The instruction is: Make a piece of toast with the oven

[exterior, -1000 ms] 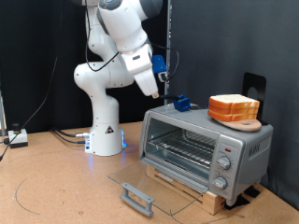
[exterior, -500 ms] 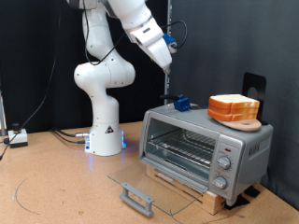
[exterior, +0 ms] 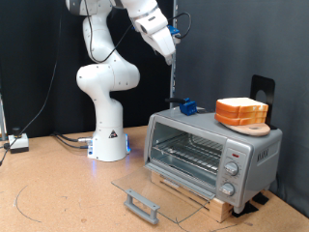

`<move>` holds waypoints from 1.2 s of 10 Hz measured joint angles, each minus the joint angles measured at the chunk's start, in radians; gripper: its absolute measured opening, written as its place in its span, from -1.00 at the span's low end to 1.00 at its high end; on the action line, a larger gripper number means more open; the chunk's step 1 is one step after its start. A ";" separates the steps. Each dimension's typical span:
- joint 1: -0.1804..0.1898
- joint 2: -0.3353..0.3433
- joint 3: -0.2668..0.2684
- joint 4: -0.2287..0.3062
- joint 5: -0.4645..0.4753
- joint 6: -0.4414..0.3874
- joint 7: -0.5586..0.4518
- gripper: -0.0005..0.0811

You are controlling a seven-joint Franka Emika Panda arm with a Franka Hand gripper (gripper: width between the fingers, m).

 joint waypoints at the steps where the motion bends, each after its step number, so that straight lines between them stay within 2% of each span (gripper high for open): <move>1: 0.000 0.003 0.000 0.000 0.000 0.000 -0.002 0.99; 3: 0.023 0.000 0.003 -0.017 0.020 -0.021 -0.058 0.99; 4: 0.031 -0.011 0.023 -0.051 0.022 0.011 -0.065 0.99; 8: 0.041 -0.030 0.150 -0.215 0.036 0.214 -0.074 0.99; 10: 0.067 -0.023 0.200 -0.284 0.083 0.311 -0.082 0.99; 12: 0.096 0.007 0.255 -0.322 0.138 0.404 -0.083 0.99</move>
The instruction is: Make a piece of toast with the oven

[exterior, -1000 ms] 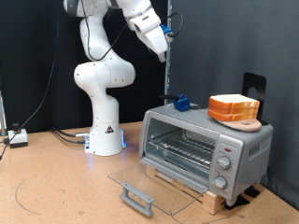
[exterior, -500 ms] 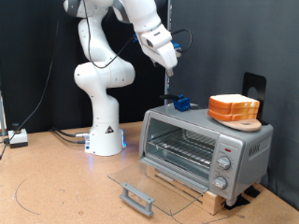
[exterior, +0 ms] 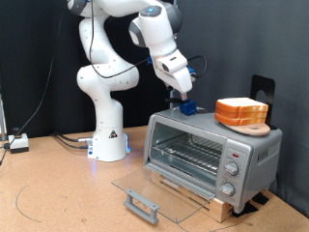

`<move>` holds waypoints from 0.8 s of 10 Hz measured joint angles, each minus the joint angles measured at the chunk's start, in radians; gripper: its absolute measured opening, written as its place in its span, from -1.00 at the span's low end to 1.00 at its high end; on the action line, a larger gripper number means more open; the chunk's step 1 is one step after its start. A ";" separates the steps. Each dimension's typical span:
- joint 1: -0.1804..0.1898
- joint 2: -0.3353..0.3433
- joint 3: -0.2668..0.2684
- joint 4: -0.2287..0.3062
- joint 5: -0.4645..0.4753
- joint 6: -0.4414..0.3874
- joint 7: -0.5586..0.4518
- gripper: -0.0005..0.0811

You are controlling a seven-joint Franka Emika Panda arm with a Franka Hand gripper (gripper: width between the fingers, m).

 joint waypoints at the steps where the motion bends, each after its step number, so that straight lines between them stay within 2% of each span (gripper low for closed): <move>1: 0.017 0.025 0.024 -0.005 0.028 0.040 -0.002 0.99; 4: 0.051 0.104 0.065 -0.001 0.088 0.115 -0.035 0.99; 8: 0.059 0.155 0.086 0.013 0.096 0.147 -0.080 0.99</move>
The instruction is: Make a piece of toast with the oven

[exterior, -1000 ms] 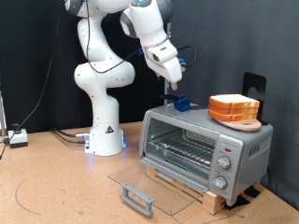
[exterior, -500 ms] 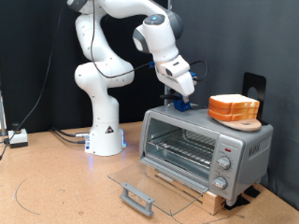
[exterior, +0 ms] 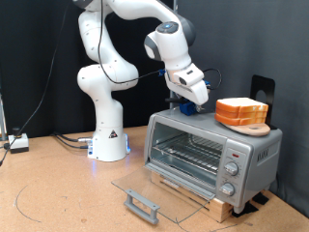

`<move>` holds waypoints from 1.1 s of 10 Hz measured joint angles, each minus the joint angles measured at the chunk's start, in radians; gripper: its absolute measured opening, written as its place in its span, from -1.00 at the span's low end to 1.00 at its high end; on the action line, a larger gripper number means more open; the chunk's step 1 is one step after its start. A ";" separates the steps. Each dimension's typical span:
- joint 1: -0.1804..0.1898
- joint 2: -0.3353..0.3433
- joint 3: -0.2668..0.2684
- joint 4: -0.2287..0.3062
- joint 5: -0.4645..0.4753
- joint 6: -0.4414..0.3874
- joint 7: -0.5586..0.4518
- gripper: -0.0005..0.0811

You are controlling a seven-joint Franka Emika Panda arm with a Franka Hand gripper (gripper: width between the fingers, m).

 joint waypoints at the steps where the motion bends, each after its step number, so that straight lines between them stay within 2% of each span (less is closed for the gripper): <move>1: 0.000 0.003 0.004 0.002 0.000 0.001 -0.008 0.99; 4: -0.001 0.003 0.022 0.004 -0.016 0.019 -0.010 0.99; 5: -0.006 0.000 0.034 0.005 -0.049 0.030 -0.002 0.99; 6: -0.016 -0.009 0.048 0.006 -0.088 0.032 0.013 0.75; 7: -0.026 -0.021 0.058 0.007 -0.122 0.032 0.030 0.75; 8: -0.032 -0.034 0.061 0.007 -0.143 0.027 0.044 0.24; 11: -0.043 -0.061 0.058 0.008 -0.152 -0.018 0.058 0.19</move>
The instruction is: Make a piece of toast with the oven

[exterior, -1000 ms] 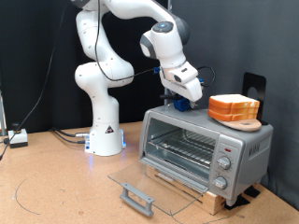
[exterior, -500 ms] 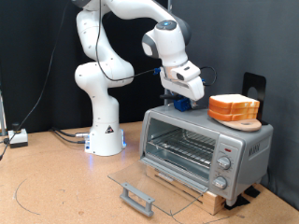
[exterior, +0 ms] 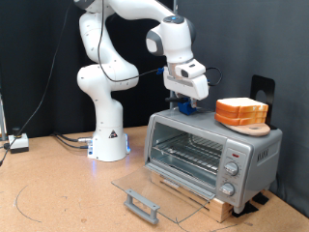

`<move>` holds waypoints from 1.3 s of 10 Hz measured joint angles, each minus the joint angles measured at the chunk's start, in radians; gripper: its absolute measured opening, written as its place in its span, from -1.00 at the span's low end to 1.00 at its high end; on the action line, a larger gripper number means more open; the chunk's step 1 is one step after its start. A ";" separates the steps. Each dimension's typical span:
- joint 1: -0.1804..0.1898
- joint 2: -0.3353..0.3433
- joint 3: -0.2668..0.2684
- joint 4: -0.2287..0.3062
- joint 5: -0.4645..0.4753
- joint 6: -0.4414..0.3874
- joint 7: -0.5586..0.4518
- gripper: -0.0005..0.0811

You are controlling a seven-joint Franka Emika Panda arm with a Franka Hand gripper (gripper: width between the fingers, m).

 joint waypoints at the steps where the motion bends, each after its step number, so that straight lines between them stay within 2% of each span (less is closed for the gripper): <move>1: -0.004 -0.003 -0.001 0.001 0.000 -0.016 0.004 0.19; 6: -0.036 -0.002 0.001 -0.002 -0.027 -0.034 0.009 0.22; 8: -0.051 0.000 0.001 -0.005 -0.036 -0.034 0.009 0.83; 11: -0.058 0.006 -0.003 -0.006 -0.026 -0.036 0.008 0.94; 13: -0.050 0.008 -0.012 -0.007 0.030 -0.036 -0.015 0.99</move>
